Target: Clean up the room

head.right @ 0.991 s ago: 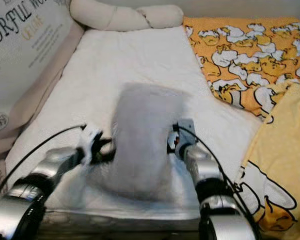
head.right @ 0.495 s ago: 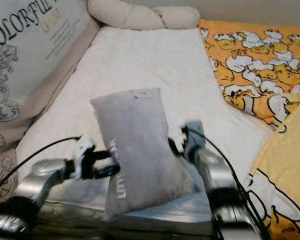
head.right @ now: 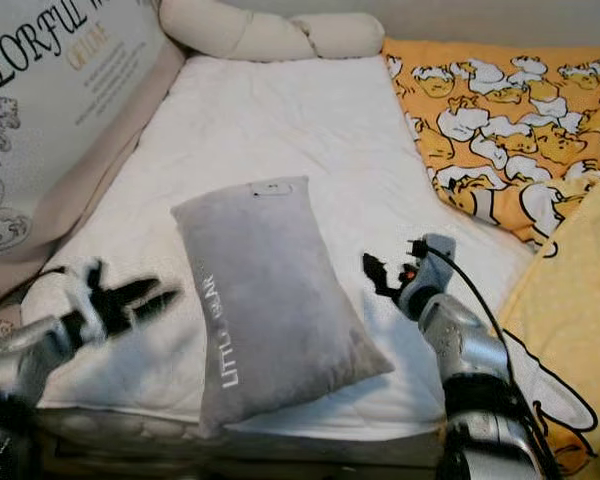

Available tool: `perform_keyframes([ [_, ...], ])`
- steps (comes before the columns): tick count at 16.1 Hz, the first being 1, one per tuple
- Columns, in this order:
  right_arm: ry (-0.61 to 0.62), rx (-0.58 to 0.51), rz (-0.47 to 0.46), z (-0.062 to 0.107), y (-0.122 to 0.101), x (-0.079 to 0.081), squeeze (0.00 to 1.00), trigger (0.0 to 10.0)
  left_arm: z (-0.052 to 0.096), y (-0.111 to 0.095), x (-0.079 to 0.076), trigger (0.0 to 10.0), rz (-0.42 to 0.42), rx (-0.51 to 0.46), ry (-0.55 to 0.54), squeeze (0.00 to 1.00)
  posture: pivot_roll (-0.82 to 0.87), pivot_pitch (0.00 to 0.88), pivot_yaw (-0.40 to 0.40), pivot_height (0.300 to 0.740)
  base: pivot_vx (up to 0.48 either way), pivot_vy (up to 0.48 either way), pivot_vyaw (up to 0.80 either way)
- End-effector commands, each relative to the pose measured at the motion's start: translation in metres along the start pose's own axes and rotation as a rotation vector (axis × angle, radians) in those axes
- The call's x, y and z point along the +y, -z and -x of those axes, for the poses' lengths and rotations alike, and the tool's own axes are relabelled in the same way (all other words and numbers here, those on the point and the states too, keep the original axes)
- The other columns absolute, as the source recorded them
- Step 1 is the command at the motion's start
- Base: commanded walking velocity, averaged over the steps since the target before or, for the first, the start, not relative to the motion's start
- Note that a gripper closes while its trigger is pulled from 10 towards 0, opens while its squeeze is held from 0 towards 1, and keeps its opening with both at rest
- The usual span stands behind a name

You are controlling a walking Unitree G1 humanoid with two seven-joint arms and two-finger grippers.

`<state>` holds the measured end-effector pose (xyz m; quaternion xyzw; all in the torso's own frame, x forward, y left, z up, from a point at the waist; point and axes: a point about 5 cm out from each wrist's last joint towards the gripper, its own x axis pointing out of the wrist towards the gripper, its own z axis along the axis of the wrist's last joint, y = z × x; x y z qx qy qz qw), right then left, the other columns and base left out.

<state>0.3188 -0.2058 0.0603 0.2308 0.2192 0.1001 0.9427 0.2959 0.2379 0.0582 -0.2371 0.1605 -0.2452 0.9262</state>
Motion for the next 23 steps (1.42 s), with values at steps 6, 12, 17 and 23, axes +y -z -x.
perform_keyframes([
  [6, -0.199, 0.0, -0.343, -0.017, 0.017, 0.02, 1.0, 10.0, -0.037, 0.049, -0.027, 10.0, 0.351, -0.011, -0.018, 1.0, -0.02, 0.0, 0.017, 0.74, 0.0, 0.0, 0.0],
  [12, -0.227, 0.269, -0.238, -0.017, 0.077, 0.035, 0.0, 2.3, -0.05, 0.089, -0.058, 10.0, 0.379, 0.123, 0.075, 0.0, -0.02, 0.0, 0.018, 0.74, 0.0, 0.0, 0.0],
  [17, -0.232, 0.266, -0.203, -0.018, 0.078, 0.035, 0.0, 0.0, -0.053, 0.094, -0.069, 4.0, 0.179, 0.229, 0.164, 0.0, -0.03, 0.0, 0.032, 0.74, 0.0, 0.0, 0.0],
  [23, -0.248, 0.249, -0.136, -0.021, 0.081, 0.043, 0.0, 0.0, -0.055, 0.092, -0.069, 0.0, 0.111, 0.252, 0.168, 0.0, -0.03, 0.0, 0.032, 0.74, 0.0, 0.0, 0.0],
])
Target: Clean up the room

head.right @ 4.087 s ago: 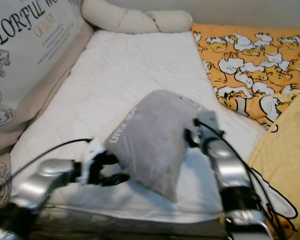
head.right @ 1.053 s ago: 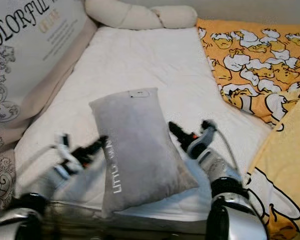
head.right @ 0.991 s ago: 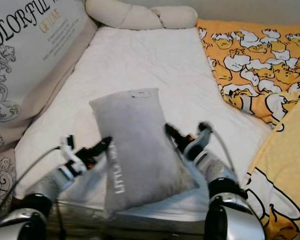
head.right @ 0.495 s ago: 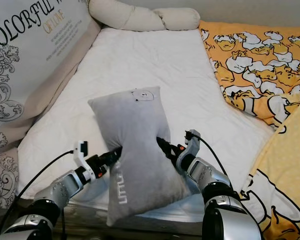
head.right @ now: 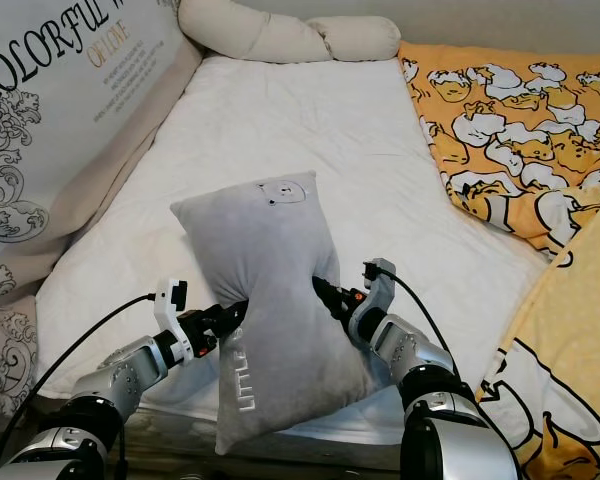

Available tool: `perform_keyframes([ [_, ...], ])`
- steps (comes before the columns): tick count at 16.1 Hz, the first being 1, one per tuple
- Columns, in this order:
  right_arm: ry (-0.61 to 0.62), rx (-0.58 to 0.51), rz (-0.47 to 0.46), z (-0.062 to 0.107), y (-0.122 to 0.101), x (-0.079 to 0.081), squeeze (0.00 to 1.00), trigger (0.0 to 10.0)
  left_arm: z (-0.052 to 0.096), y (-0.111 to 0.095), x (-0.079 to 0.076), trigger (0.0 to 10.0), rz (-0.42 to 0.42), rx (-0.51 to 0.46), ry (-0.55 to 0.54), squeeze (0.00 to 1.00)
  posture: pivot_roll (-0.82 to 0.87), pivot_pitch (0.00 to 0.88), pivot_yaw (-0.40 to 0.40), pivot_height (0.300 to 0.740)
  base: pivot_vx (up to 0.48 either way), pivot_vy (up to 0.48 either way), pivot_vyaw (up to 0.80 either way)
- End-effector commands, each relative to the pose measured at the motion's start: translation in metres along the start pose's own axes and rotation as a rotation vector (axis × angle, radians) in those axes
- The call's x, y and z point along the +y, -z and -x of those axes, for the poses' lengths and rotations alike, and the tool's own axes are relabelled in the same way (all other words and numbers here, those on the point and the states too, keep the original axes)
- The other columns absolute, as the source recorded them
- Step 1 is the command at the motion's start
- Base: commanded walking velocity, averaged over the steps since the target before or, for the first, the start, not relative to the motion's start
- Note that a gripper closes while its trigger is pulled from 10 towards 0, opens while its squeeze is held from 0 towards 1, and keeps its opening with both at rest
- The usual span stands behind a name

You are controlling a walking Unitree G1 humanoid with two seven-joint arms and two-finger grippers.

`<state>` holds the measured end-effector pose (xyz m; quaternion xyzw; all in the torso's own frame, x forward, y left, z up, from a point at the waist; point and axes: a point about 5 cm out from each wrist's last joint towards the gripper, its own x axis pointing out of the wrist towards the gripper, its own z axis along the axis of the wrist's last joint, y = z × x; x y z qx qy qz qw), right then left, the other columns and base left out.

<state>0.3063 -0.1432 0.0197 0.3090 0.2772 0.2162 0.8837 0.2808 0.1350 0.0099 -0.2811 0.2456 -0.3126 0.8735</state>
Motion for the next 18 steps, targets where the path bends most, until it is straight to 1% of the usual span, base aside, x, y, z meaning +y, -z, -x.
perform_keyframes([
  [1, 0.001, 0.073, 0.004, -0.005, 0.019, 0.005, 0.0, 0.0, -0.007, 0.008, -0.007, 0.0, -0.026, 0.072, 0.039, 0.0, -0.03, 0.0, 0.031, 0.74, 0.0, 0.0, 0.0],
  [4, 0.0, 0.073, 0.013, -0.007, 0.016, 0.007, 0.0, 0.0, -0.009, 0.007, -0.01, 0.0, -0.042, 0.072, 0.051, 0.0, -0.02, 0.0, 0.026, 0.74, 0.0, 0.0, 0.0],
  [5, -0.001, 0.066, 0.031, -0.007, 0.015, 0.008, 0.0, 0.0, -0.01, 0.006, -0.01, 0.0, -0.042, 0.074, 0.046, 0.0, -0.02, 0.0, 0.025, 0.74, 0.0, 0.0, 0.0],
  [6, -0.003, 0.037, 0.066, -0.009, 0.011, 0.01, 0.0, 0.0, -0.013, 0.002, -0.013, 0.0, -0.046, 0.067, 0.058, 0.0, -0.02, 0.0, 0.025, 0.74, 0.0, 0.0, 0.0],
  [7, -0.005, 0.014, 0.084, -0.011, 0.006, 0.013, 0.0, 0.0, -0.015, -0.001, -0.014, 0.0, -0.055, 0.077, 0.048, 0.0, -0.01, 0.0, 0.024, 0.74, 0.0, 0.0, 0.0],
  [9, -0.009, -0.008, 0.084, -0.014, 0.002, 0.017, 0.0, 0.0, -0.016, -0.004, -0.014, 0.0, -0.076, 0.098, 0.044, 0.0, -0.01, 0.0, 0.023, 0.74, 0.0, 0.0, 0.0],
  [10, -0.014, -0.03, 0.089, -0.016, -0.003, 0.021, 0.0, 0.0, -0.018, -0.009, -0.016, 0.0, -0.101, 0.096, 0.05, 0.0, -0.02, 0.0, 0.025, 0.74, 0.0, 0.0, 0.0],
  [11, -0.016, -0.065, 0.098, -0.019, -0.01, 0.026, 0.0, 0.0, -0.022, -0.021, -0.02, 0.0, -0.125, 0.068, 0.05, 0.0, -0.02, 0.0, 0.032, 0.74, 0.0, 0.0, 0.0],
  [12, -0.018, -0.074, 0.099, -0.02, -0.012, 0.027, 0.0, 0.0, -0.023, -0.024, -0.021, 0.0, -0.13, 0.059, 0.05, 0.0, -0.02, 0.0, 0.032, 0.74, 0.0, 0.0, 0.0],
  [14, -0.047, -0.141, 0.112, -0.022, -0.028, 0.037, 0.0, 0.0, -0.032, -0.055, -0.034, 0.0, -0.218, -0.037, 0.068, 0.0, -0.02, 0.0, 0.046, 0.74, 0.0, 0.0, 0.0],
  [15, -0.058, -0.179, 0.122, -0.022, -0.036, 0.042, 0.0, 0.0, -0.035, -0.071, -0.041, 0.0, -0.238, -0.093, 0.067, 0.0, -0.02, 0.0, 0.051, 0.74, 0.0, 0.0, 0.0],
  [16, -0.064, -0.231, 0.135, -0.022, -0.045, 0.048, 0.0, 0.0, -0.037, -0.087, -0.05, 0.0, -0.276, -0.137, 0.085, 0.0, -0.02, 0.0, 0.055, 0.74, 0.0, 0.0, 0.0],
  [17, -0.067, -0.287, 0.138, -0.02, -0.054, 0.053, 0.0, 0.0, -0.038, -0.098, -0.058, 0.0, -0.325, -0.16, 0.103, 0.0, -0.02, 0.0, 0.059, 0.74, 0.0, 0.0, 0.0],
  [18, -0.071, -0.325, 0.134, -0.018, -0.06, 0.057, 0.0, 0.0, -0.039, -0.105, -0.063, 0.0, -0.368, -0.169, 0.106, 0.0, -0.02, 0.0, 0.054, 0.74, 0.0, 0.0, 0.0],
])
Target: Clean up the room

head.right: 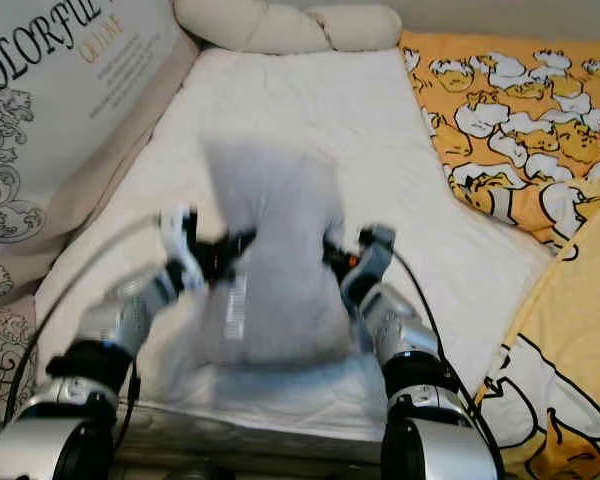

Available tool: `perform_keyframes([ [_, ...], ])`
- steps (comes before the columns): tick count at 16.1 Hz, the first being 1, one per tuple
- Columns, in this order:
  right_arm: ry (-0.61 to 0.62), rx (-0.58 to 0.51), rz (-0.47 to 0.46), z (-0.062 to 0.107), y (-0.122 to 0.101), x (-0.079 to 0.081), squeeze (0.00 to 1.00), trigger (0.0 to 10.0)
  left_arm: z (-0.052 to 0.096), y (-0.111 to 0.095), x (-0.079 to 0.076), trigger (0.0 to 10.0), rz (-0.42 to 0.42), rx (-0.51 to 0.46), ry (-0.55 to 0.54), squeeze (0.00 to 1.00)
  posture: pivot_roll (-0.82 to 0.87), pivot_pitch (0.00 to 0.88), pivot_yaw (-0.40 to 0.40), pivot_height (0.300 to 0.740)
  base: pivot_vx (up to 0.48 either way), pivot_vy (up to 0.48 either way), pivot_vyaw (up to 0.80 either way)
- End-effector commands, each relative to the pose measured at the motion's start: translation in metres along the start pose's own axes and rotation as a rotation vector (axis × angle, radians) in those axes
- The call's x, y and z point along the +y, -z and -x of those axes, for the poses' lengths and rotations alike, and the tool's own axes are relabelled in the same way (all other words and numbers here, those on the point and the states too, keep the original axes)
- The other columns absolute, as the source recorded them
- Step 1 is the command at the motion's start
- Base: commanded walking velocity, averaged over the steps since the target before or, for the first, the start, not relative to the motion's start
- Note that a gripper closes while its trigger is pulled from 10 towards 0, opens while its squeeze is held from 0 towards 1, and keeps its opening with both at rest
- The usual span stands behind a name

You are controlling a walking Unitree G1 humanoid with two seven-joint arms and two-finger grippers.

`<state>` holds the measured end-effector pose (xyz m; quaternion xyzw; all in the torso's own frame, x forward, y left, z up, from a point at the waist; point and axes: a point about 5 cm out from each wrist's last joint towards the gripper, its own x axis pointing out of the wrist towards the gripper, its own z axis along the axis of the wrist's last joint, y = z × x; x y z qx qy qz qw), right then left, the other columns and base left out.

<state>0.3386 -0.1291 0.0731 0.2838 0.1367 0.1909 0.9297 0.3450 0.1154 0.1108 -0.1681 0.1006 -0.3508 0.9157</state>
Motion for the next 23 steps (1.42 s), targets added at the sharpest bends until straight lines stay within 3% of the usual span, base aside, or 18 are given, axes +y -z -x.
perform_keyframes([
  [1, -0.063, -0.069, 0.006, -0.008, -0.013, 0.019, 0.0, 0.0, -0.008, -0.007, -0.012, 0.0, -0.06, 0.0, 0.052, 0.0, -0.02, 0.0, 0.053, 0.74, 0.0, 0.0, 0.0],
  [4, -0.099, -0.135, 0.014, -0.005, -0.019, 0.033, 0.0, 0.0, -0.007, -0.025, -0.021, 0.0, -0.099, -0.059, 0.063, 0.0, -0.03, 0.0, 0.085, 0.74, 0.0, 0.0, 0.0],
  [7, -0.042, -0.199, -0.035, 0.003, -0.024, 0.029, 0.0, 0.0, 0.002, -0.014, -0.026, 0.0, -0.1, -0.039, 0.041, 0.0, -0.02, 0.0, 0.083, 0.74, 0.0, 0.0, 0.0],
  [12, -0.01, -0.197, 0.002, 0.013, -0.022, 0.034, 0.0, 0.0, 0.012, -0.003, -0.027, 0.0, -0.102, -0.021, -0.036, 0.0, -0.01, 0.0, 0.059, 0.74, 0.0, 0.0, 0.0],
  [13, 0.011, -0.206, 0.027, 0.015, -0.025, 0.033, 0.0, 0.0, 0.013, 0.001, -0.024, 0.0, -0.155, -0.003, -0.102, 0.0, 0.0, 0.0, 0.045, 0.74, 0.0, 0.0, 0.0],
  [14, 0.071, -0.201, 0.103, 0.016, -0.026, 0.03, 0.0, 0.0, 0.013, 0.003, -0.021, 7.6, -0.291, 0.029, -0.166, 0.0, 0.01, 0.0, 0.032, 0.74, 0.0, 0.0, 0.0],
  [15, 0.108, -0.17, 0.162, 0.017, -0.023, 0.029, 0.0, 10.0, 0.011, 0.004, -0.023, 10.0, -0.359, 0.053, -0.184, 0.0, 0.0, 0.0, 0.025, 0.74, 0.0, 0.0, 0.0],
  [18, 0.166, -0.191, 0.189, 0.022, -0.026, 0.026, 0.0, 10.0, 0.009, -0.011, -0.026, 10.0, -0.452, -0.062, -0.283, 0.0, -0.01, 0.0, 0.026, 0.74, 0.0, 0.0, 0.0],
  [23, 0.196, -0.19, 0.202, 0.023, -0.027, 0.026, 0.0, 10.0, 0.007, -0.008, -0.022, 10.0, -0.515, -0.038, -0.32, 0.0, -0.01, 0.0, 0.029, 0.74, 0.0, 0.354, -0.64],
])
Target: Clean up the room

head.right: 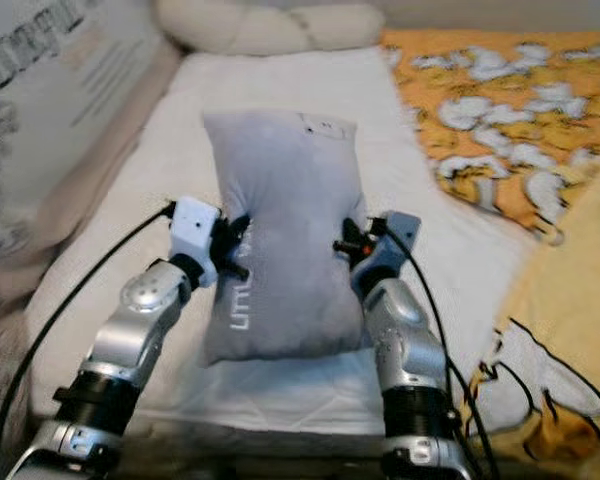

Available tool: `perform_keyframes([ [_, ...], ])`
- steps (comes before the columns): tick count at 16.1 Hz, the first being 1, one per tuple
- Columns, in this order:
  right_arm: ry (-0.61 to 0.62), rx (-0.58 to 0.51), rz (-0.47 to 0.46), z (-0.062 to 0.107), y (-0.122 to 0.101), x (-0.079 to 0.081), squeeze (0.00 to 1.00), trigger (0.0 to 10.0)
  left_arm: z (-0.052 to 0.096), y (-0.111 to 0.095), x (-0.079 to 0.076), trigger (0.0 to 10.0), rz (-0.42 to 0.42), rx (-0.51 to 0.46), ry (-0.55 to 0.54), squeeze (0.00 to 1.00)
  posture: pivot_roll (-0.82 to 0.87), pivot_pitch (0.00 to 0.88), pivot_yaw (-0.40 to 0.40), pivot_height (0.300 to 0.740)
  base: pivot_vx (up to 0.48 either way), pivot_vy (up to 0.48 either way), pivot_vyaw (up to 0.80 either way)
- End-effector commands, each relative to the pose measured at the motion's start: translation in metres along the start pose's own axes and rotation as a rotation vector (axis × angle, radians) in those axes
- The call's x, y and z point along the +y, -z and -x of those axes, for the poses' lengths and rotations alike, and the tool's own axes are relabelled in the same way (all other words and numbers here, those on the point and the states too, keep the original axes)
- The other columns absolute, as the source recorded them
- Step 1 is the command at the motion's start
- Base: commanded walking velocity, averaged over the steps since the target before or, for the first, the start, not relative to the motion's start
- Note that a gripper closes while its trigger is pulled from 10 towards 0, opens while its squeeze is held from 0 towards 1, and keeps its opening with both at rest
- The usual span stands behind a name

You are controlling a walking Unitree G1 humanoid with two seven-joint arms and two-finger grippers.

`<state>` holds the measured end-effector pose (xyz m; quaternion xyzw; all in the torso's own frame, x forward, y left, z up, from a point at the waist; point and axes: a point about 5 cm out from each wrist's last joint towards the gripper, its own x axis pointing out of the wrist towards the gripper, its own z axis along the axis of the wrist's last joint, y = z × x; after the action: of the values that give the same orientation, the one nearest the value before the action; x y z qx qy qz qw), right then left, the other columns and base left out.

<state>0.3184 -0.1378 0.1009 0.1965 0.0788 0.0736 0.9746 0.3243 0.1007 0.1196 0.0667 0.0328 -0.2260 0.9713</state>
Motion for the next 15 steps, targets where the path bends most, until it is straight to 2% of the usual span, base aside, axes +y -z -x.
perform_keyframes([
  [1, -0.024, -0.039, 0.02, -0.0011, -0.0087, 0.0105, 0.0, 10.0, -0.0008, -0.0073, 0.0104, 10.0, -0.042, -0.025, -0.041, 0.0, -0.01, 0.0, 0.029, 0.74, 0.0, 0.48, -0.57],
  [3, -0.022, -0.033, 0.021, -0.0015, -0.0068, 0.0116, 0.0, 10.0, -0.0009, -0.0082, 0.0131, 10.0, -0.054, -0.026, -0.045, 0.0, -0.01, 0.0, 0.031, 0.74, 0.0, 0.48, -0.53],
  [9, -0.031, -0.013, 0.037, -0.0037, -0.0033, 0.0138, 0.0, 10.0, -0.0013, -0.0077, 0.0164, 10.0, -0.078, -0.024, -0.06, 0.0, 0.0, 0.0, 0.031, 0.74, 0.0, 0.48, 0.0],
  [15, -0.017, -0.002, 0.064, -0.0049, -0.0045, 0.0074, 0.0, 10.0, -0.0039, -0.0076, 0.016, 10.0, -0.086, -0.019, -0.087, 0.0, 0.0, 0.0, 0.033, 0.74, 0.0, 0.0, 0.0],
])
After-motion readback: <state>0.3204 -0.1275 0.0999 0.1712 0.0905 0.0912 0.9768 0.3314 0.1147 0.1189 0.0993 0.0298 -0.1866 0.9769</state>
